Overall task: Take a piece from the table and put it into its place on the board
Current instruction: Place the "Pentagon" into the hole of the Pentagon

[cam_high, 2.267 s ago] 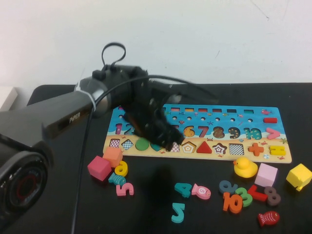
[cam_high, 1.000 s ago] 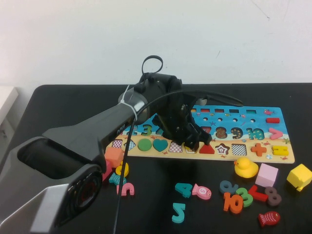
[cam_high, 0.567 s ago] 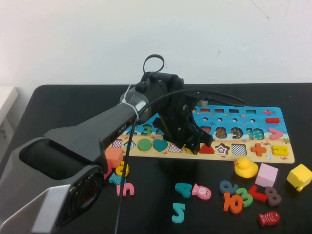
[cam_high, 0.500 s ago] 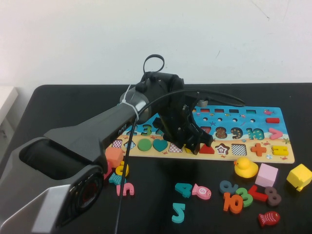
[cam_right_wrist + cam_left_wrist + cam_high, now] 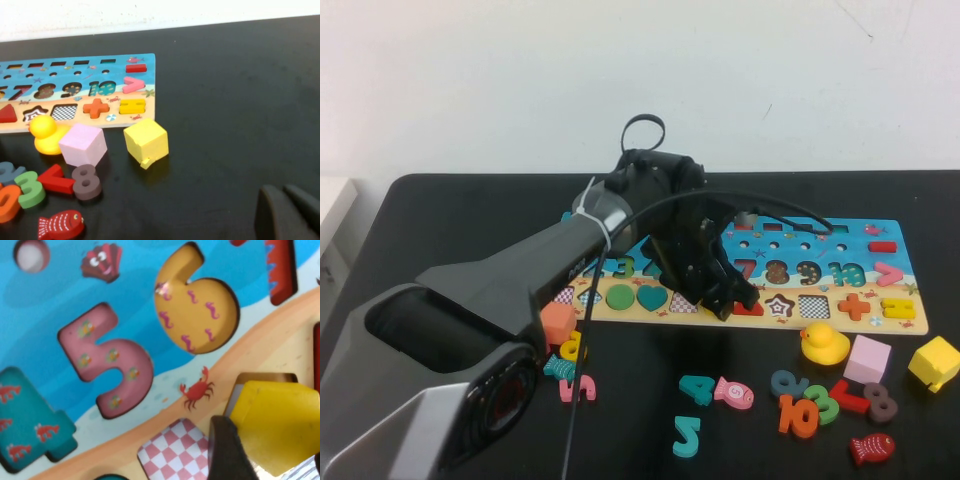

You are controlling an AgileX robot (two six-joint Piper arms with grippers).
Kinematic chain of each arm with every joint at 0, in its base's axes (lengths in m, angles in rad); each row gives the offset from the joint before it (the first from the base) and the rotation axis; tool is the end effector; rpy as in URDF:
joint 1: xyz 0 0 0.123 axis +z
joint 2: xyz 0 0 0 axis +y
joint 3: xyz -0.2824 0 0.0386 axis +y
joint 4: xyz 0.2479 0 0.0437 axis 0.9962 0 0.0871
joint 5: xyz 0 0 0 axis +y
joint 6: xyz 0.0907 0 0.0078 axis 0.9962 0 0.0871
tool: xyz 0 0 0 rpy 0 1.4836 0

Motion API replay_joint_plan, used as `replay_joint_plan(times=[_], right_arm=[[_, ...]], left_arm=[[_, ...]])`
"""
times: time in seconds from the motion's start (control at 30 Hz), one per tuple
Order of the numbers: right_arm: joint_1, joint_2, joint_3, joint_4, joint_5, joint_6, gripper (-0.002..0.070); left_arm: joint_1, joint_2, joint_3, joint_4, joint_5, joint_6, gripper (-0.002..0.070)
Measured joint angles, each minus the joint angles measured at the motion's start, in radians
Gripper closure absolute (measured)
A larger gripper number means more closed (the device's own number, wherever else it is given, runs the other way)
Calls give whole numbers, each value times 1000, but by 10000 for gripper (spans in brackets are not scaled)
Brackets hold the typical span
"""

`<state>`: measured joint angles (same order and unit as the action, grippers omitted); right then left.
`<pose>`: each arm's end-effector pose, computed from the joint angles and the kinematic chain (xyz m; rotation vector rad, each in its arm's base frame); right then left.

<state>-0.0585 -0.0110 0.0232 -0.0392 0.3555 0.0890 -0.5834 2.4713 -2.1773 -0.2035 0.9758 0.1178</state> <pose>0.0529 -0.0043 0.1739 0.1119 1.8477 -0.0170 0.4338 -0.3046 0.1554 0.8491 2.6506 -0.3854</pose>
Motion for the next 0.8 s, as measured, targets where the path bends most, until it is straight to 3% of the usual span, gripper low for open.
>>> replay_joint_plan(times=[0.8], right_arm=[[0,0,0,0,0,0,657]], left_arm=[[-27,4,0,38,-67,27,351]])
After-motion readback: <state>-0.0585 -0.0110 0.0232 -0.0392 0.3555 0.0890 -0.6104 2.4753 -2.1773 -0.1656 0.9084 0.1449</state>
